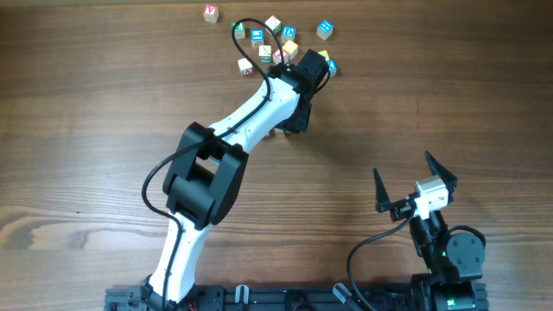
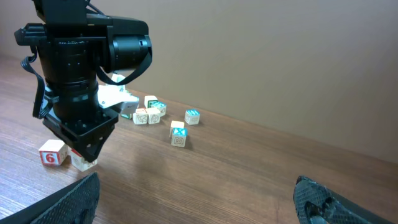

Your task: Form a circle

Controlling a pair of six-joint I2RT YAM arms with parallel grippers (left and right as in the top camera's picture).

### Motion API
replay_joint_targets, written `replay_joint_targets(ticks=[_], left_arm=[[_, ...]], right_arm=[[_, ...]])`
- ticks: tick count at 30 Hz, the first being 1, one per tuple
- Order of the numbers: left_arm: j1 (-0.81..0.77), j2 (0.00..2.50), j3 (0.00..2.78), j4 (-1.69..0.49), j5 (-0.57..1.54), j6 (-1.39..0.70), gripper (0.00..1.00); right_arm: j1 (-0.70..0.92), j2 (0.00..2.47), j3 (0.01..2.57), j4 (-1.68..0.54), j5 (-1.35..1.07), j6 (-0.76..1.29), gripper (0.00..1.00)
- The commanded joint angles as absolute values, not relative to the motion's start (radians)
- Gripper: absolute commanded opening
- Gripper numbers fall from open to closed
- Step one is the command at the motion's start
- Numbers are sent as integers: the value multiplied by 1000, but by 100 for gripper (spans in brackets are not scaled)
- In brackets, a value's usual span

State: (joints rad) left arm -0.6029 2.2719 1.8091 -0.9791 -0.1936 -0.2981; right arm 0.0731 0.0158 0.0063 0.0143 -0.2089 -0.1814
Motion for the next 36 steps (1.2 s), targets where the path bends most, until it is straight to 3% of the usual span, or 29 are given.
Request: replay_joint_targets(ticks=[1, 11, 14, 19, 20, 23, 29, 36], left_arm=[[-598, 2272, 1797, -983, -218, -291, 31], [-598, 2272, 1797, -1011, -219, -291, 34], [-598, 2272, 1797, -1008, -219, -291, 43], [-598, 2272, 1797, -986, -234, -291, 48], [-598, 2272, 1797, -982, -237, -291, 48], [-598, 2272, 1797, -976, -237, -291, 34], [-598, 2272, 1797, -988, -237, -233, 28], [-598, 2272, 1797, -1010, -237, -212, 29]], right_arm=[[73, 14, 5, 17, -210, -184, 100], [73, 14, 5, 17, -210, -184, 100], [73, 14, 5, 17, -210, -184, 100], [73, 14, 5, 17, -210, -184, 100], [73, 14, 6, 17, -210, -184, 100], [73, 14, 5, 17, -210, -184, 100], [73, 14, 5, 17, -210, -184, 100], [73, 14, 5, 17, -210, -184, 100]])
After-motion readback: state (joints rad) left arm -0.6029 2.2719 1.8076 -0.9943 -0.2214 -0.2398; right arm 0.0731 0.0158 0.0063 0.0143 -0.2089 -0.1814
